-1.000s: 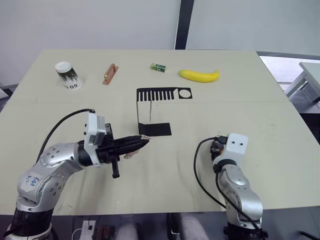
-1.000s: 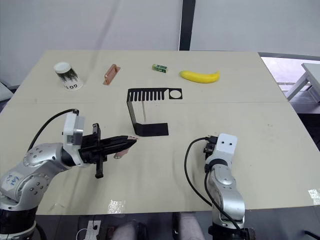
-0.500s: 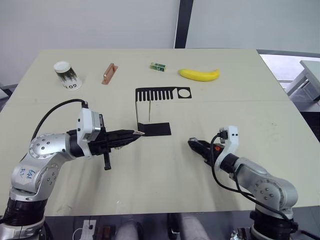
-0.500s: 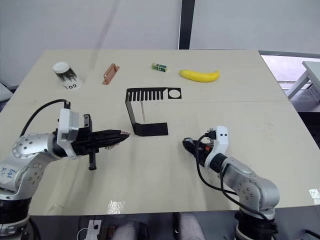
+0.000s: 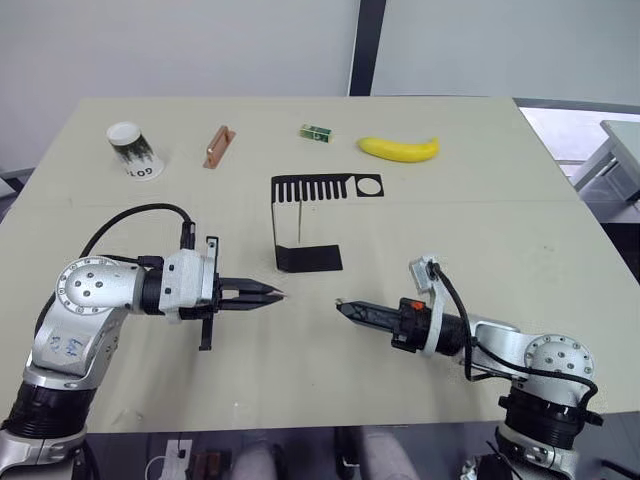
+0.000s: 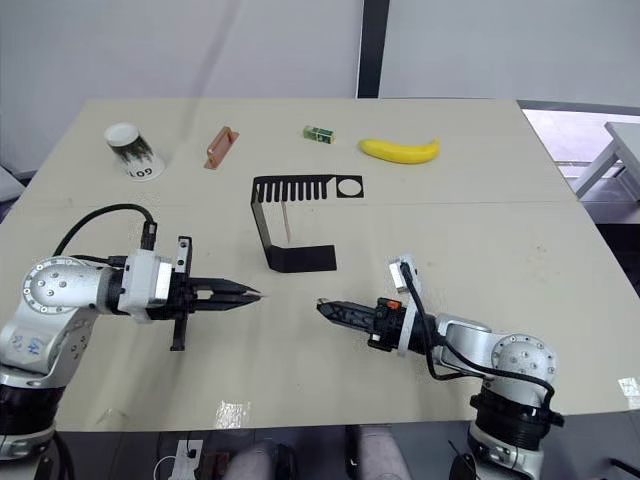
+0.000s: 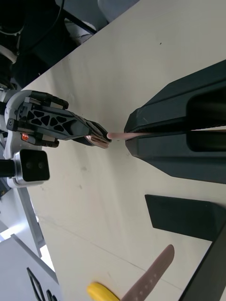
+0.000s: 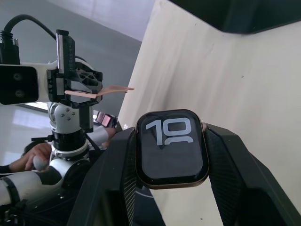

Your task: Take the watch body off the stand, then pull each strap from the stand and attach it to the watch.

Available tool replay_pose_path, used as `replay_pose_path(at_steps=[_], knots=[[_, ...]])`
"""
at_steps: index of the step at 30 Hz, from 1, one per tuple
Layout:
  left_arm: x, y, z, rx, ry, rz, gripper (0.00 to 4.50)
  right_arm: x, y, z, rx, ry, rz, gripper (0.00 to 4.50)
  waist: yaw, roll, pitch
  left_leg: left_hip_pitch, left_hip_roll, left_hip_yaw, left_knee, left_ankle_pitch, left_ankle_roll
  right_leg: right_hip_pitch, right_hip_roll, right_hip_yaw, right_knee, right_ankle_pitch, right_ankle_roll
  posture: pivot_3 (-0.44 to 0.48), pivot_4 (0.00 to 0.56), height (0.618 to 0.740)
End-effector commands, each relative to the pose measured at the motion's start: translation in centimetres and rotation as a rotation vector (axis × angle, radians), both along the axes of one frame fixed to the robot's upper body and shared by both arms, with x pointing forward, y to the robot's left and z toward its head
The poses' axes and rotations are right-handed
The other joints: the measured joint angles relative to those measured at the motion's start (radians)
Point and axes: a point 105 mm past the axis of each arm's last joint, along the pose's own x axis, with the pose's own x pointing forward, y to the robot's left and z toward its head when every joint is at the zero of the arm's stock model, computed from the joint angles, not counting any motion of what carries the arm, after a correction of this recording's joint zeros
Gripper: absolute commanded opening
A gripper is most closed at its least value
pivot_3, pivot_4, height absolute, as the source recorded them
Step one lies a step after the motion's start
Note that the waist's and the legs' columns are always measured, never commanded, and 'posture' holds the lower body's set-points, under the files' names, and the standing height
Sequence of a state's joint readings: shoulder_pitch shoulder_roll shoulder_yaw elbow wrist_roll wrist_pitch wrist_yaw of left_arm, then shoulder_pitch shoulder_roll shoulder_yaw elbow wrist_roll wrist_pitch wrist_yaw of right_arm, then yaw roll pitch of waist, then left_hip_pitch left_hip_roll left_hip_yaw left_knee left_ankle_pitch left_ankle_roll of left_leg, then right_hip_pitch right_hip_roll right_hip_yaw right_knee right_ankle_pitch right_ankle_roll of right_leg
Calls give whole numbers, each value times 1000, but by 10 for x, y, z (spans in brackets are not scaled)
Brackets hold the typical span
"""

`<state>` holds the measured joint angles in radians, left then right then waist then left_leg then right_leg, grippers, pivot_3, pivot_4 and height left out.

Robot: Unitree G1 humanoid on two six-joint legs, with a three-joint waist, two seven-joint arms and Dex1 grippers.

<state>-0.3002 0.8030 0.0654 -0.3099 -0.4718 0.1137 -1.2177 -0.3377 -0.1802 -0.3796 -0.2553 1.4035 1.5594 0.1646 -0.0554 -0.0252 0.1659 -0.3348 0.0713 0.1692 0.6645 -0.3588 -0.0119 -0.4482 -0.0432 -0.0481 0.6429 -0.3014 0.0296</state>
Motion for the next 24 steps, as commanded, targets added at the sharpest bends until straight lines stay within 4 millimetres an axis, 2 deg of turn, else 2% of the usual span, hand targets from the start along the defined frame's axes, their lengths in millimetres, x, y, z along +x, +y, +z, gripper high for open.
replay_pose_path(at_steps=[1, 15, 24], knots=[[-8, -7, 5, 11, -13, -42, 0, -3, 4, 9, 25, -11, 33, 1593, 0, 0, 0, 0, 0, 0, 0, 0, 0, 0, 0, 0, 0, 0, 0, 0, 150, 740], [2, -30, -2, 22, -19, -74, 0, -6, 16, 11, 6, 55, 44, 1593, 1, 0, 0, 0, 0, 0, 0, 0, 0, 0, 0, 0, 0, 0, 0, 0, 150, 740], [5, -30, -9, 51, -27, -73, 0, -5, 19, 13, 7, 66, 22, 1593, 2, 0, 0, 0, 1, 0, 0, 0, 0, 0, 0, 0, -1, 0, 1, 0, 150, 740]])
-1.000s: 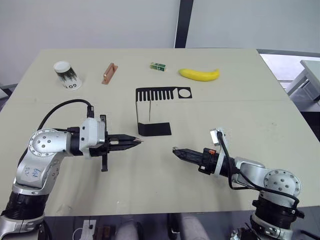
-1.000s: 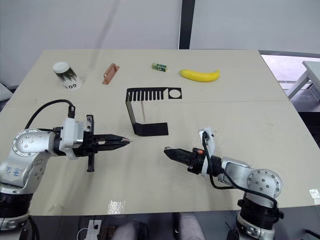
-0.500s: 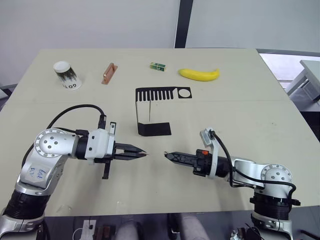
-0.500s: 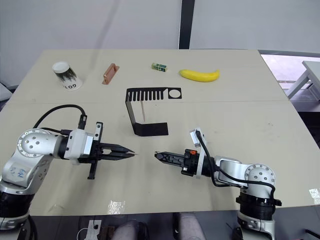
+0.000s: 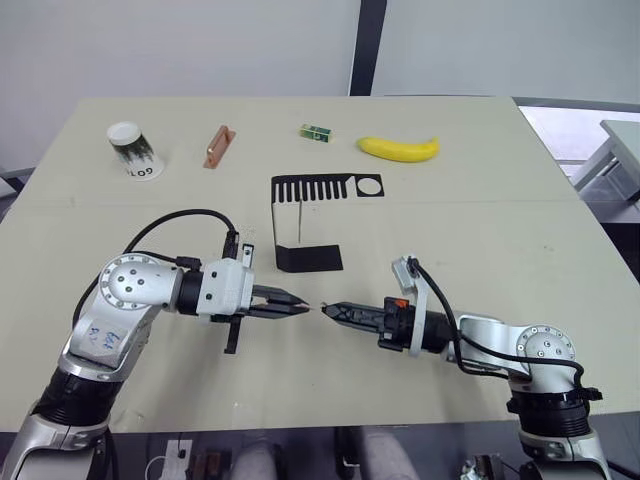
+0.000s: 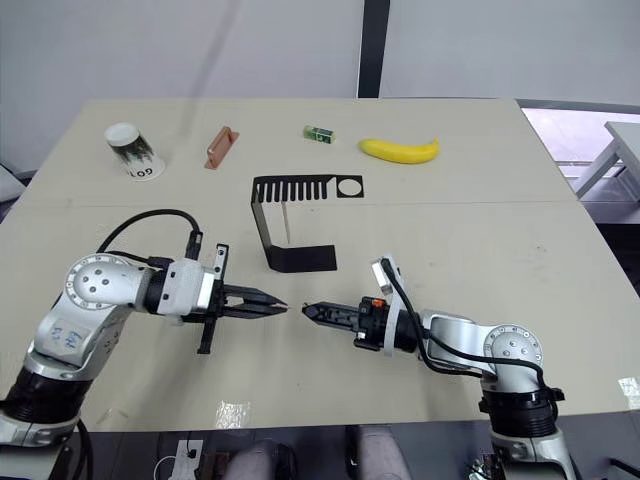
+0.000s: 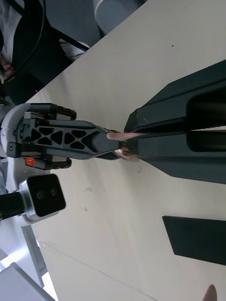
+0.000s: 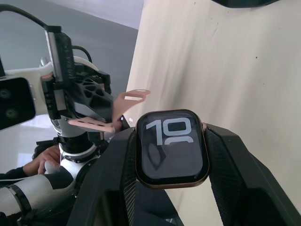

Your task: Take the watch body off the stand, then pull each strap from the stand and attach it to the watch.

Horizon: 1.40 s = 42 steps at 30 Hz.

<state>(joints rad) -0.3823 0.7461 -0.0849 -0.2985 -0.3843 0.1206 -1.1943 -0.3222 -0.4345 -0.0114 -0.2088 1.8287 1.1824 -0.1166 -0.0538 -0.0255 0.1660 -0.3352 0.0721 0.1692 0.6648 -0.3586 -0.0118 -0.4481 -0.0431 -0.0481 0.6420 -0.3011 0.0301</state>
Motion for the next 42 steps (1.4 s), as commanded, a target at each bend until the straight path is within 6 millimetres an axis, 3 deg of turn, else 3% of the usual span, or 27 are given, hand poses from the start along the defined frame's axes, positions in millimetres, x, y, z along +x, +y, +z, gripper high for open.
replay_pose_path(at_steps=[1, 42], knots=[[0, 0, 4, 2, -38, -4, 0, -5, 2, 10, 30, -27, 15, 1593, 0, 0, 0, 0, 0, 0, 0, 0, 0, 0, 0, 0, 0, 0, 0, 0, 150, 740], [10, -10, -3, -31, -39, 29, 0, -10, 4, 11, 26, -18, 19, 1593, 4, 0, 0, 0, 0, 0, 0, 0, 0, 0, 0, 0, 0, 0, 0, 0, 150, 740]])
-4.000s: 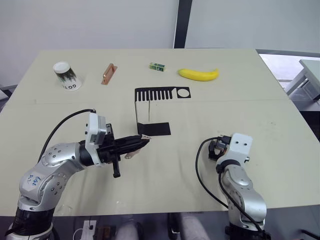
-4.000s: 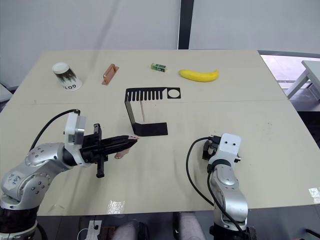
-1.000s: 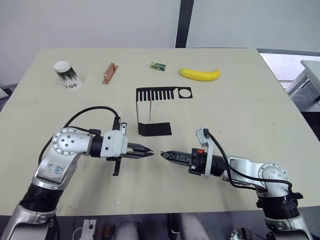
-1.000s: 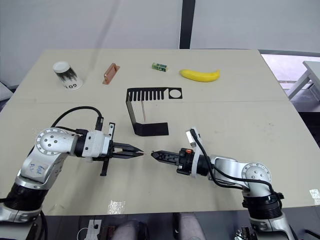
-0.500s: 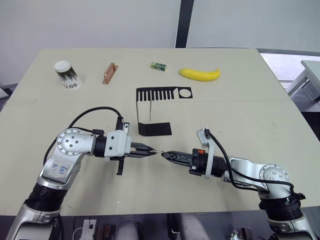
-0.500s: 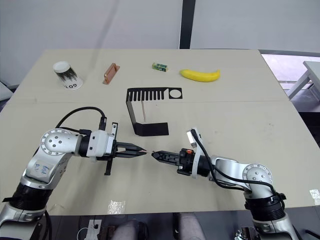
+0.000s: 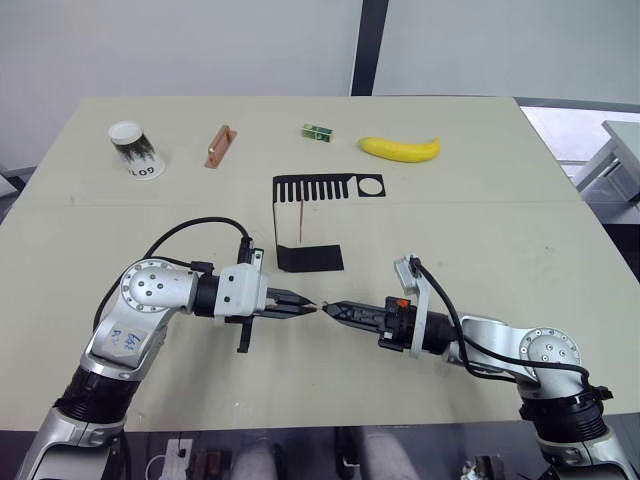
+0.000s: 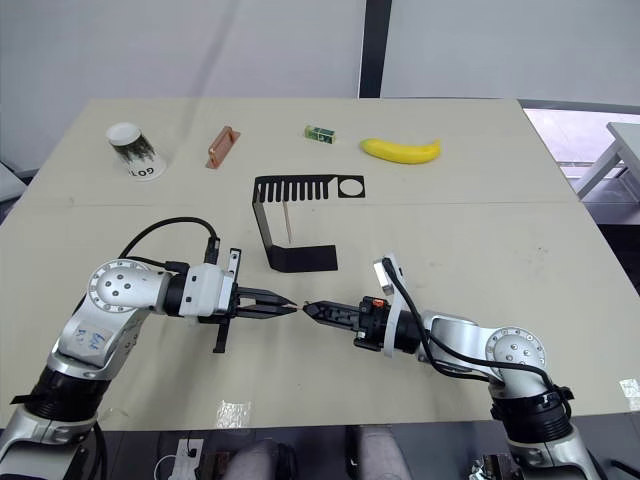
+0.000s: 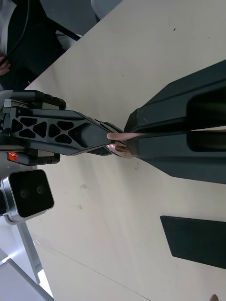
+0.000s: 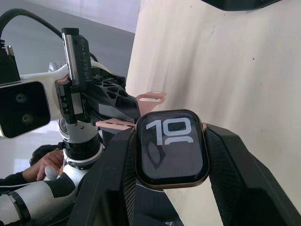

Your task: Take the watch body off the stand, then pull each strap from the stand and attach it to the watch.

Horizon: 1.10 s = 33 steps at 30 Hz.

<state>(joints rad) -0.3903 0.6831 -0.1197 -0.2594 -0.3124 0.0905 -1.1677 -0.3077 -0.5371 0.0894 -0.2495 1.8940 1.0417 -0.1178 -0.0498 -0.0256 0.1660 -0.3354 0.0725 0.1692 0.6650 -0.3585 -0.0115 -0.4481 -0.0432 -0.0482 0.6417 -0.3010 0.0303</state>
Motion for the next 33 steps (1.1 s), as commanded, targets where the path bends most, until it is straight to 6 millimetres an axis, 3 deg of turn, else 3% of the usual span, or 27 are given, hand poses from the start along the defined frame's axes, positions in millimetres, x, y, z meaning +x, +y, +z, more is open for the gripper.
replay_pose_path(at_steps=[1, 9, 33], knots=[[2, 0, 8, -29, -29, 12, 0, -9, 5, 10, 30, -28, 41, 1593, 0, 0, 0, 0, 0, 0, 0, 0, 0, 0, 0, 0, 0, 0, 0, 0, 150, 740], [3, 4, 15, -53, -22, 22, 0, -8, 3, 8, 25, -22, 36, 1593, 0, 0, 0, 0, 0, 0, 0, 0, 0, 0, 0, 0, 0, 0, 0, 0, 150, 740], [0, 2, 7, -23, 5, 9, 0, -7, 4, 9, 29, -21, 34, 1593, 7, 0, 0, 0, 0, 0, 0, 0, 0, 0, 0, 0, 0, 0, 0, 0, 150, 740]])
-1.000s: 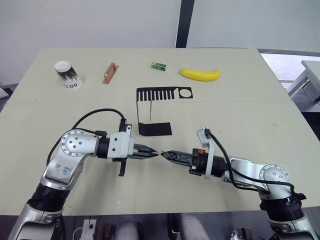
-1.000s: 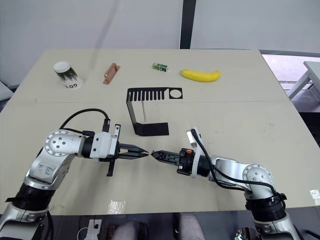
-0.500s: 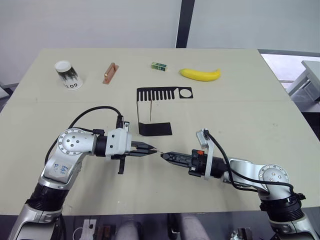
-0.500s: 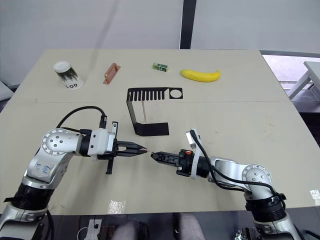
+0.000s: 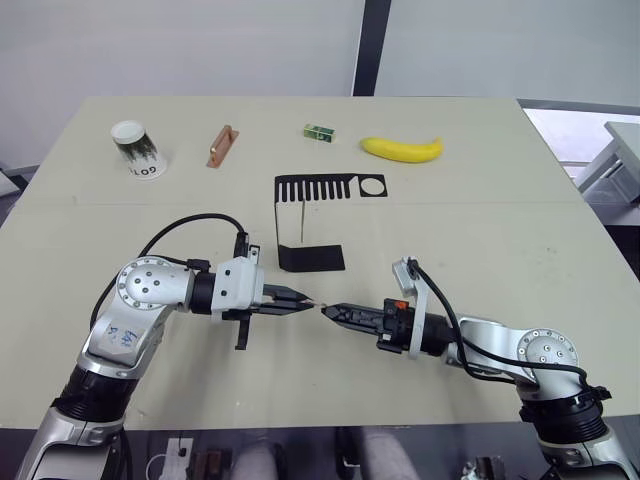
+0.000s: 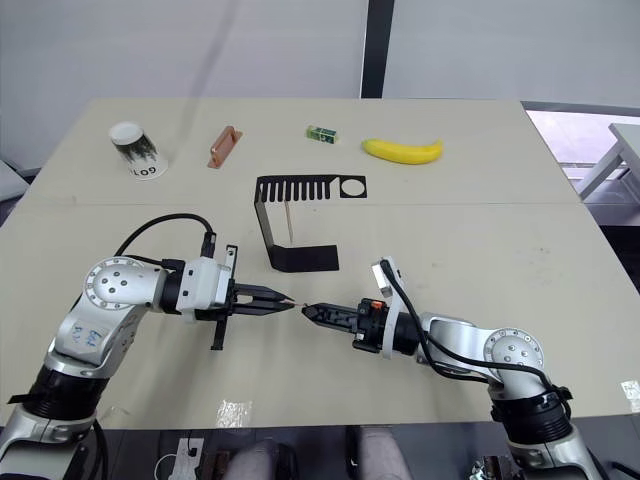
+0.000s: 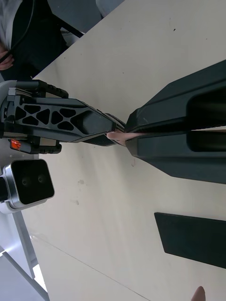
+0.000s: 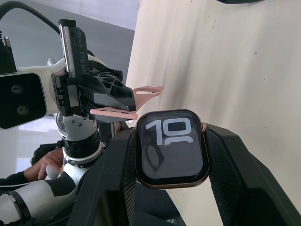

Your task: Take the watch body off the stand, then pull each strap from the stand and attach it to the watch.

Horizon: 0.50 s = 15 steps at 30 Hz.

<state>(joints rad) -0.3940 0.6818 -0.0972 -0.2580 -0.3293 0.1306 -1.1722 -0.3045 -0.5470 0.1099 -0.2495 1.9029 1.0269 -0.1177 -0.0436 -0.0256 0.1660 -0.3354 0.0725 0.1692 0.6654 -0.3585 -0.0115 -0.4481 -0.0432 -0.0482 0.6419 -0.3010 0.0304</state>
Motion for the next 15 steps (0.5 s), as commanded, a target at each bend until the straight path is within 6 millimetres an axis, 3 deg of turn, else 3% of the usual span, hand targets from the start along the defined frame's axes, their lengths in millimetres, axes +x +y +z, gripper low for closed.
replay_pose_path(at_steps=[1, 15], knots=[[-3, -2, 4, -7, -21, -11, 0, -6, 3, 11, 30, -34, 30, 1593, 2, 0, 0, 0, 0, 0, 0, 0, 0, 0, 0, 0, 0, 0, 0, 0, 150, 740], [-2, -5, 0, -7, -18, -9, 0, -8, 4, 12, 32, -34, 36, 1593, 14, 0, 0, 0, 0, 0, 0, 0, 0, 0, 0, 0, 0, 0, 0, 0, 150, 740]])
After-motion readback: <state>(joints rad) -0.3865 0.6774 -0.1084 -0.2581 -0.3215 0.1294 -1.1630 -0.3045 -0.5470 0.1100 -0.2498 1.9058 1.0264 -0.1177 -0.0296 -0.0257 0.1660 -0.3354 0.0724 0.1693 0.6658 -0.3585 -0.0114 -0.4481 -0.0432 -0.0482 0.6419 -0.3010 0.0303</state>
